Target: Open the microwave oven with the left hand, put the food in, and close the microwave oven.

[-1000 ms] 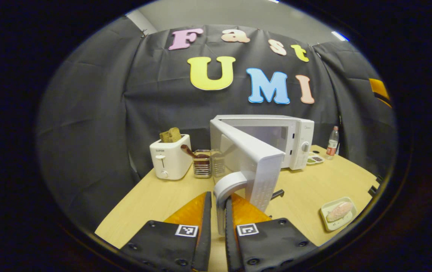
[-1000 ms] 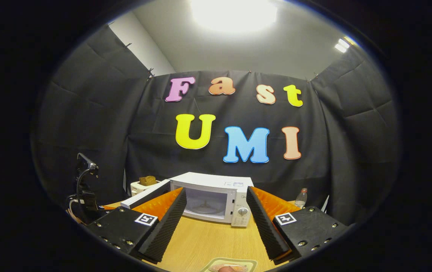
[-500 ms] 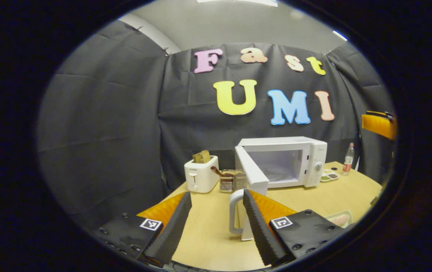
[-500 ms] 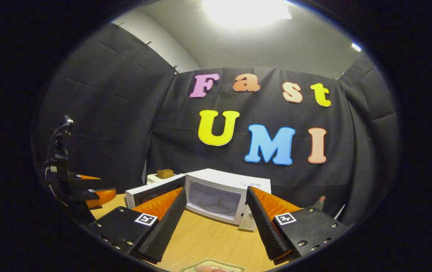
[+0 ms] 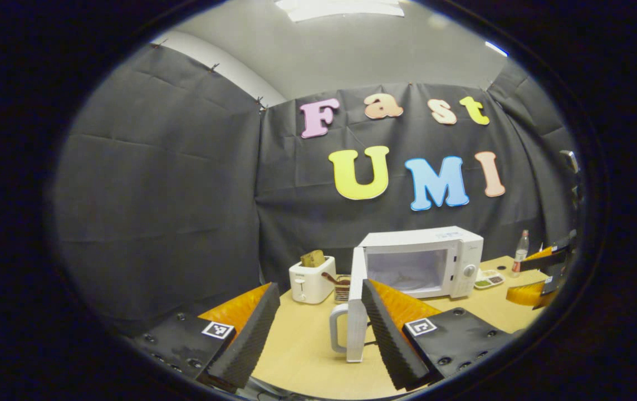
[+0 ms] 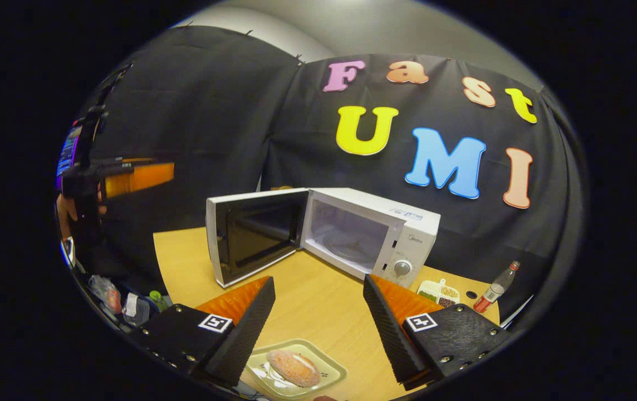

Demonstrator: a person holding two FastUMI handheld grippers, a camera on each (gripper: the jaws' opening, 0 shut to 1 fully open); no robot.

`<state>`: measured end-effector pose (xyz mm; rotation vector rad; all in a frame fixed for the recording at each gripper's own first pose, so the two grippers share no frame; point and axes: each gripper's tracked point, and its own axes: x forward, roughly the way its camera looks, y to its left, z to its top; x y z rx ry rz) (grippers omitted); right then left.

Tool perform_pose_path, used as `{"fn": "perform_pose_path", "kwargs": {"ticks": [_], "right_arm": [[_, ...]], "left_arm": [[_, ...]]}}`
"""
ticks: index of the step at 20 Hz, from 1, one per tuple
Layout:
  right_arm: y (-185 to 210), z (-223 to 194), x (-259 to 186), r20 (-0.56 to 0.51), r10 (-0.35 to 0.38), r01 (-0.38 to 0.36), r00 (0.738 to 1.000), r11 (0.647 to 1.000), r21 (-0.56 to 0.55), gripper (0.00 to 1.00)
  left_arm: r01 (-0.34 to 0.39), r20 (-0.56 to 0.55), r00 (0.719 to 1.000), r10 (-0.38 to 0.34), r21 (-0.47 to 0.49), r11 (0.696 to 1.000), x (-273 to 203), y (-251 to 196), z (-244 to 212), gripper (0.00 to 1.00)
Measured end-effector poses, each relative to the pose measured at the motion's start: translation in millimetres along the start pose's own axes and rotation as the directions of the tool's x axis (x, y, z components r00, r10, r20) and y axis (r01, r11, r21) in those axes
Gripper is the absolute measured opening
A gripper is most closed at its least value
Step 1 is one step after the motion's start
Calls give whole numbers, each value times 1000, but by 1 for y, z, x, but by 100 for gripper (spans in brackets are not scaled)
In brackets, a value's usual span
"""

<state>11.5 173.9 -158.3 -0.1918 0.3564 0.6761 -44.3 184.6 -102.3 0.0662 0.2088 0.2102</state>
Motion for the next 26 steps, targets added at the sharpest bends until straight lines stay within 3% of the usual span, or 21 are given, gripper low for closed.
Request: {"fn": "perform_pose_path", "kwargs": {"ticks": [3, 5, 9, 18, 22, 24, 26], "right_arm": [[14, -39, 5, -81, 99, -100, 992, 995, -12, 98], [27, -65, 6, -133, 178, -180, 975, 984, -1, 98], [39, -106, 9, -216, 270, -275, 938, 961, 6, 98], [47, -169, 14, -359, 372, -393, 856, 920, 15, 98], [42, -193, 20, -420, 366, -404, 831, 915, 0, 98], [48, -199, 20, -430, 393, -416, 813, 908, 43, 98], [44, -196, 18, -436, 390, -413, 811, 910, 47, 89]], "left_arm": [[-22, -23, 999, 22, -1, 1000, -15, -7, -6, 96], [-34, -47, 998, 34, 1, 999, -22, -11, -14, 97], [-80, -60, 995, 82, 41, 996, -37, -10, -14, 97], [-162, -34, 986, 163, 40, 986, -56, -14, 1, 99], [-169, -22, 985, 170, 40, 985, -55, -23, 12, 99], [-174, -18, 984, 175, 39, 984, -55, -26, 15, 99], [-174, -18, 984, 175, 41, 984, -53, -29, 13, 99]]}}
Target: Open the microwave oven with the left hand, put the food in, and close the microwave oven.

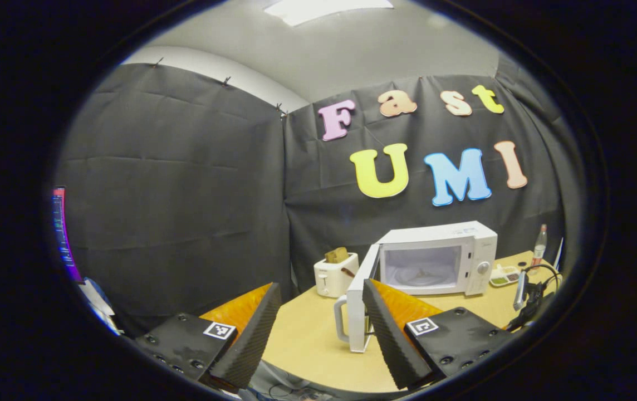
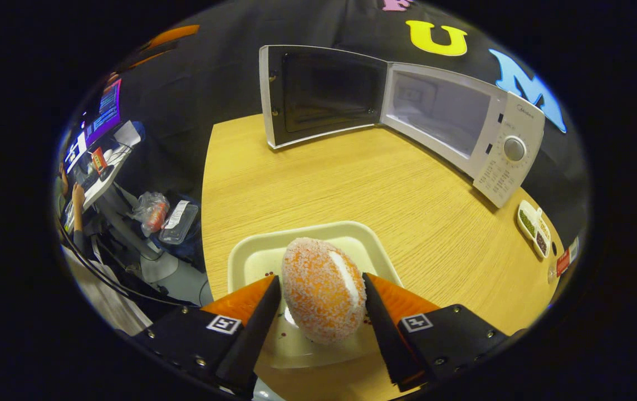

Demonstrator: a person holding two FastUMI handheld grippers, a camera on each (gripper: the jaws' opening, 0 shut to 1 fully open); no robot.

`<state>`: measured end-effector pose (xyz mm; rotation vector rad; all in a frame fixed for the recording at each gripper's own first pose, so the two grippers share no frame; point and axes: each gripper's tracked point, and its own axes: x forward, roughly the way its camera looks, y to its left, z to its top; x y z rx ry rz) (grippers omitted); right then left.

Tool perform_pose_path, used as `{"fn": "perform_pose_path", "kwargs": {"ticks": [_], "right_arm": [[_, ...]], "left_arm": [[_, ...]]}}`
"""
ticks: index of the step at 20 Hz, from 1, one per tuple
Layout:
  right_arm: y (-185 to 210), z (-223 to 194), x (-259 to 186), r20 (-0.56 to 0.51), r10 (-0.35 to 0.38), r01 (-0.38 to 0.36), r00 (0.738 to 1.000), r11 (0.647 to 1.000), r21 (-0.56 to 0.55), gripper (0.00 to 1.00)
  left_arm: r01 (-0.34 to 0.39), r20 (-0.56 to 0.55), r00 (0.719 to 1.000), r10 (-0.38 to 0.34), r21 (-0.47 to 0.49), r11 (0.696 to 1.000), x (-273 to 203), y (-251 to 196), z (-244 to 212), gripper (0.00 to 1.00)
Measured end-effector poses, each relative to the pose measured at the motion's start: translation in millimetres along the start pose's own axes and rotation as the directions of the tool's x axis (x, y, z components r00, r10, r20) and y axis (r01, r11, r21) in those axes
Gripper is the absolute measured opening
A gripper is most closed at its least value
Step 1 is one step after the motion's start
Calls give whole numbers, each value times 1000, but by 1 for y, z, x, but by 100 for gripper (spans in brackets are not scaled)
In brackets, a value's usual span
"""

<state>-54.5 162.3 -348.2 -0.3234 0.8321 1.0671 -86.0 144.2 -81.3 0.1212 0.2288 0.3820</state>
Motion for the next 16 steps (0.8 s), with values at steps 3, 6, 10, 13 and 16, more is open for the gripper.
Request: {"fn": "perform_pose_path", "kwargs": {"ticks": [3, 6, 10, 13, 16], "right_arm": [[-2, 5, -1, 14, -19, 20, 1000, 1000, -24, 73], [-7, 28, -11, 68, -49, 51, 997, 998, -36, 72], [-24, 78, -26, 157, -109, 115, 982, 993, -28, 72], [-38, 119, -37, 221, -159, 168, 962, 986, -22, 72], [-56, 160, -39, 274, -197, 213, 941, 977, -29, 72]], "left_arm": [[5, 0, 1000, -5, 6, 1000, 3, -1, -2, 96], [5, 1, 1000, -5, -12, 1000, 13, 1, -4, 99], [13, 18, 1000, -12, -44, 999, 37, 2, -2, 96], [18, 39, 999, -15, -58, 998, 55, 6, 4, 99], [20, 66, 998, -16, -53, 998, 68, 13, 10, 99]]}}
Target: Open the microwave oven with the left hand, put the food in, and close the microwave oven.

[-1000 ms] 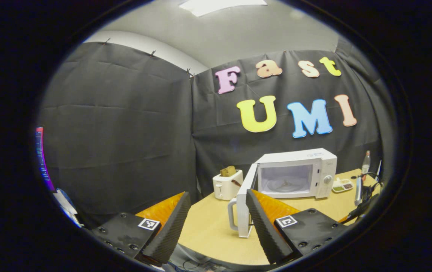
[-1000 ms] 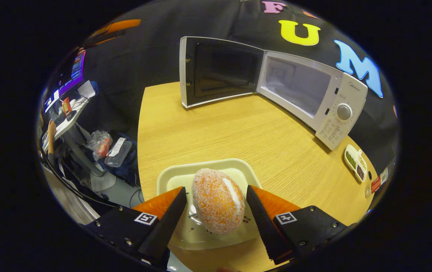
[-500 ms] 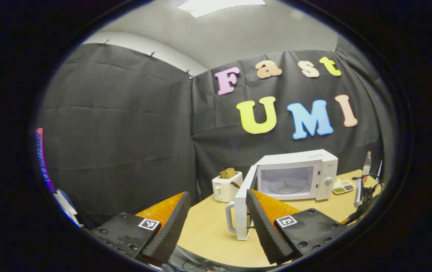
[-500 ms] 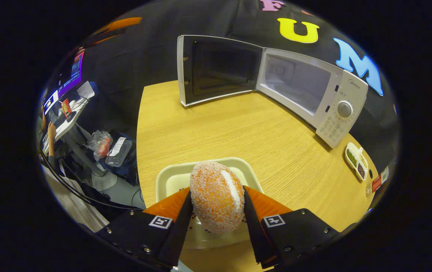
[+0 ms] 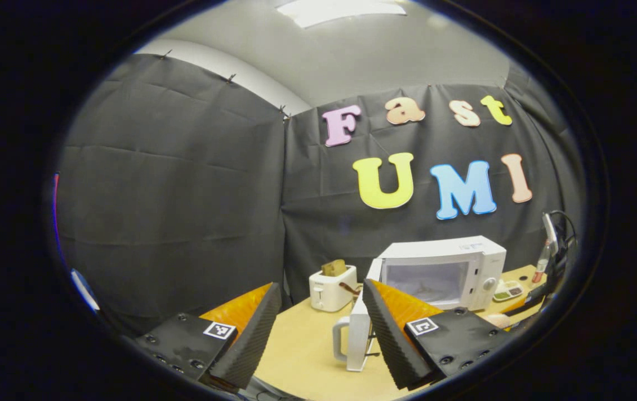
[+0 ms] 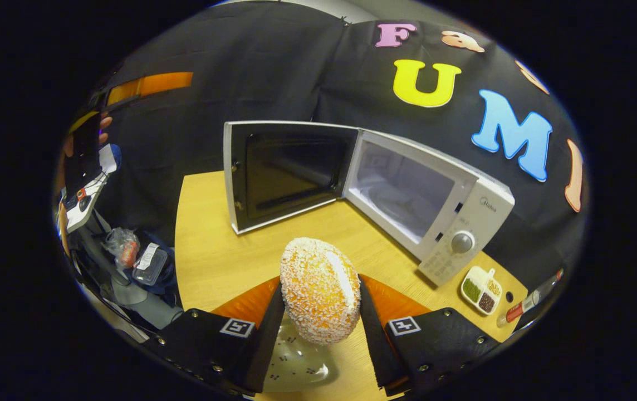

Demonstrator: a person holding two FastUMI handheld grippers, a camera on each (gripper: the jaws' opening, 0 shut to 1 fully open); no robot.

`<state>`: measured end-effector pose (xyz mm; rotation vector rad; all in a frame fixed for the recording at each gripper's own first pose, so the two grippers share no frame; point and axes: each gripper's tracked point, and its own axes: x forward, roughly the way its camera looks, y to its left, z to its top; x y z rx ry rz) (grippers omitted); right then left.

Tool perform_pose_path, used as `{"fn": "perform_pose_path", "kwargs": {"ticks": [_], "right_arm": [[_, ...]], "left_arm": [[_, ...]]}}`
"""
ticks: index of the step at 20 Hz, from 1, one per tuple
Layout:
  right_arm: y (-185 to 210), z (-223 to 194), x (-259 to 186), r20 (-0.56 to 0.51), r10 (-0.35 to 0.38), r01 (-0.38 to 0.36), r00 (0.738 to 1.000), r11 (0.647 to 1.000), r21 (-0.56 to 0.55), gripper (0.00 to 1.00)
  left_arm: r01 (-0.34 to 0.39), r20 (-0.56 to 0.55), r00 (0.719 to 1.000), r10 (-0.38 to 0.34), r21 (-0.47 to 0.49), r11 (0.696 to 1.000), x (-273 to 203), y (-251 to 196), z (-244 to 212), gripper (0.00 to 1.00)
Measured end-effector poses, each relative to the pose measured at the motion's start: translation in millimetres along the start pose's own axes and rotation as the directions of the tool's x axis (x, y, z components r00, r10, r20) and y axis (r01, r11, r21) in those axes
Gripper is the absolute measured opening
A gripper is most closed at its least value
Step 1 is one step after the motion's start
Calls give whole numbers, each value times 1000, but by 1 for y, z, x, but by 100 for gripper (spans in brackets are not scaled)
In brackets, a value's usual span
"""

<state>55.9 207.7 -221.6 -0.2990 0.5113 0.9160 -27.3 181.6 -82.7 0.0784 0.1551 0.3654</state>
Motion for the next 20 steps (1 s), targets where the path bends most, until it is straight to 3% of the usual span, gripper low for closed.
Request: {"fn": "perform_pose_path", "kwargs": {"ticks": [8, 20], "right_arm": [[-19, 72, 48, 80, -47, 47, 996, 999, 2, 72], [-92, 111, 158, 91, -207, 213, 974, 975, -61, 72]], "left_arm": [[-3, 9, 1000, 3, 10, 1000, 35, 28, -4, 99], [-18, -15, 1000, 18, 9, 1000, 75, 75, -21, 99]]}}
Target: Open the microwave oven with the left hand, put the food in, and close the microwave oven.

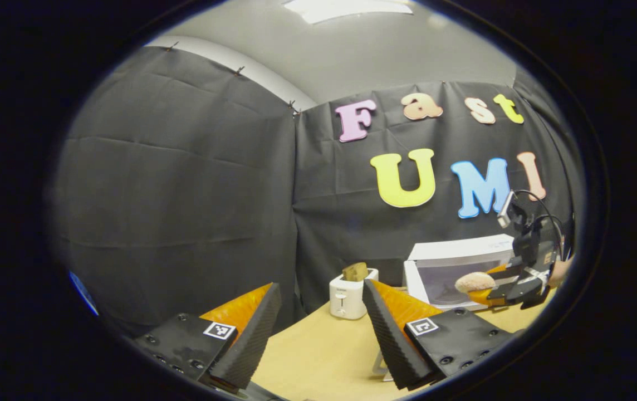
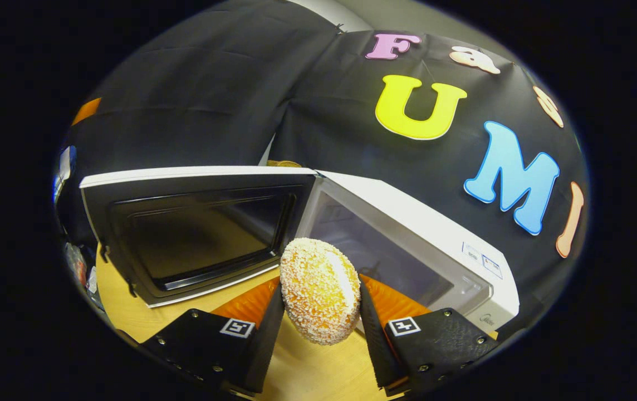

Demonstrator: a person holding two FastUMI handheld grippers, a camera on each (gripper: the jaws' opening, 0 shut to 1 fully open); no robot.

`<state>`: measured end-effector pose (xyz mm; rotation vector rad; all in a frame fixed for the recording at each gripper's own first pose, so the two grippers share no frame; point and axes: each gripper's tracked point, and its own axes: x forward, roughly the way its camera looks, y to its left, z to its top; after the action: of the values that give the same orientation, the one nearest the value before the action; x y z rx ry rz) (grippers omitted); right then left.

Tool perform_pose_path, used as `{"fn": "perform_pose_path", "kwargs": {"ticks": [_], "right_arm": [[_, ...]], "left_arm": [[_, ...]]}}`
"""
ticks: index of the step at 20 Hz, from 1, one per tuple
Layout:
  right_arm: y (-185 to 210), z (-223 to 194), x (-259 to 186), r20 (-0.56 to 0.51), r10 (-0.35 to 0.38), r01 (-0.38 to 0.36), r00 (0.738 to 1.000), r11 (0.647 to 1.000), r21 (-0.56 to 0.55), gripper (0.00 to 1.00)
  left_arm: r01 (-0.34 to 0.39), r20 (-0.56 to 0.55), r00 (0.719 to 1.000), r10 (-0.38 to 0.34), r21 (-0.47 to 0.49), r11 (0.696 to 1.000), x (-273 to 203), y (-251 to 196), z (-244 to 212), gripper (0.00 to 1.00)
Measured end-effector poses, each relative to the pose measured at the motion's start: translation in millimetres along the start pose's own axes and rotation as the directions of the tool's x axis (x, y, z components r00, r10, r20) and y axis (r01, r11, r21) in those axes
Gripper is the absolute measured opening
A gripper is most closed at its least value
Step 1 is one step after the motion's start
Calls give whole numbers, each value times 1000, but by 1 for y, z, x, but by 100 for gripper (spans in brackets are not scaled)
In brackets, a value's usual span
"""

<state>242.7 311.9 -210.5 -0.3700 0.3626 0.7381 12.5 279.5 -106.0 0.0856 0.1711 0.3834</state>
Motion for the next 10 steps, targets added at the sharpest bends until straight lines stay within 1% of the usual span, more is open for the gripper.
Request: {"fn": "perform_pose_path", "kwargs": {"ticks": [1, 2, 4, 5, 7, 8, 9, 10], "right_arm": [[-5, 0, 11, -1, -14, 14, 1000, 1000, -12, 72], [-8, 0, 19, -2, -28, 28, 1000, 999, -27, 72], [-17, 0, 42, -1, -58, 58, 998, 996, -66, 72], [-20, -3, 53, -3, -73, 72, 997, 994, -84, 72], [-25, -12, 74, -20, -88, 85, 996, 990, -108, 72], [-28, -20, 86, -35, -96, 91, 995, 989, -118, 72], [-32, -27, 96, -52, -105, 98, 993, 987, -129, 72], [-35, -34, 105, -68, -117, 106, 991, 984, -145, 72]], "left_arm": [[-2, 5, 1000, 2, 7, 1000, 4, 4, 2, 99], [-4, 8, 1000, 4, 9, 1000, 9, 8, 4, 96], [-9, 8, 1000, 9, 4, 1000, 16, 18, 4, 96], [-11, 7, 1000, 11, 0, 1000, 21, 22, 3, 99], [-24, 3, 1000, 24, -3, 1000, 28, 34, -1, 99], [-32, 0, 1000, 32, -2, 999, 31, 39, -4, 96], [-39, -8, 999, 39, -3, 999, 34, 45, -8, 99], [-43, -16, 999, 43, -3, 999, 36, 48, -10, 99]]}}
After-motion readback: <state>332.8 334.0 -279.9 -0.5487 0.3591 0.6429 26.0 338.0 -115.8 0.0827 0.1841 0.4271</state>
